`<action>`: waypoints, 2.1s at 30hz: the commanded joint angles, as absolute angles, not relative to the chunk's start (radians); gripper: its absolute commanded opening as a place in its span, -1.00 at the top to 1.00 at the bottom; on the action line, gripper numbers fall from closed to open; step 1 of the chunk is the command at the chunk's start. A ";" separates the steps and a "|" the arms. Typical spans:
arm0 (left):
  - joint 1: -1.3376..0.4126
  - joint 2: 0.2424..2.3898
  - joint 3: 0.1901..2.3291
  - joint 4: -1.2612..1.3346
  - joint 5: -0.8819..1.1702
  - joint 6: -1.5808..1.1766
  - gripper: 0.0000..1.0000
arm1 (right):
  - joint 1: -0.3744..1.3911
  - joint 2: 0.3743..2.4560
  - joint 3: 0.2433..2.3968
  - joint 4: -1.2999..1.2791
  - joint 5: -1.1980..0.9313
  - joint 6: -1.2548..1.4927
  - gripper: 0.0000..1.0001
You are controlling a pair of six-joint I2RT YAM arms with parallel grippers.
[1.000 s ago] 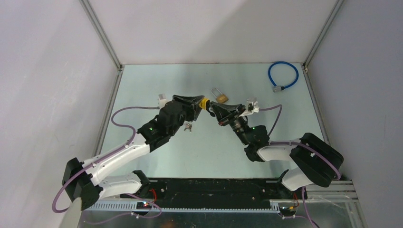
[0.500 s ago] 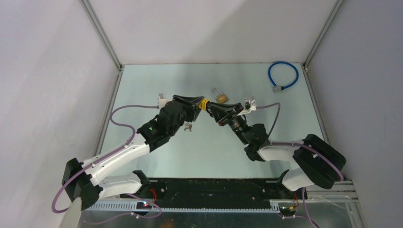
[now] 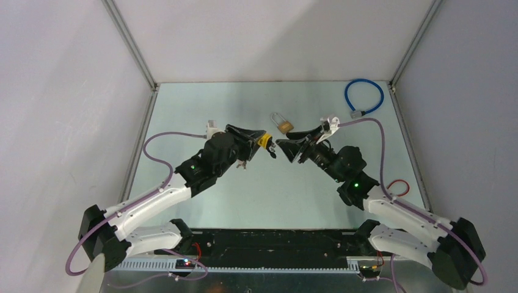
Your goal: Unlock with the key
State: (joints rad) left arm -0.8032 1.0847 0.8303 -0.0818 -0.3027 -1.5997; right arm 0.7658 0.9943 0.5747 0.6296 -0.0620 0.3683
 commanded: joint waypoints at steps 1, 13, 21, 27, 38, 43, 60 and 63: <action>-0.795 1.049 0.842 -0.055 -0.305 -1.541 1.00 | 0.718 0.921 0.667 0.228 -0.178 0.323 -0.07; -0.795 1.069 0.864 -0.073 -0.273 -1.505 1.00 | 0.748 1.020 0.803 0.095 -0.250 0.247 0.25; -0.796 1.069 0.876 -0.077 -0.278 -1.477 1.00 | 0.757 1.084 0.841 0.109 -0.251 0.240 0.40; -0.795 1.070 0.875 -0.078 -0.272 -1.465 1.00 | 0.760 1.108 0.843 0.142 -0.254 0.252 0.47; -0.796 1.068 0.877 -0.082 -0.273 -1.444 1.00 | 0.765 1.136 0.868 0.162 -0.264 0.268 0.46; -0.796 1.065 0.874 -0.082 -0.277 -1.440 1.00 | 0.765 1.146 0.868 0.169 -0.272 0.285 0.66; -0.798 0.918 0.718 0.163 -0.285 -1.447 1.00 | 0.689 1.172 0.783 0.335 -0.420 0.790 1.00; -0.813 0.897 0.693 0.202 -0.280 -1.433 1.00 | 0.686 1.186 0.765 0.378 -0.424 0.888 1.00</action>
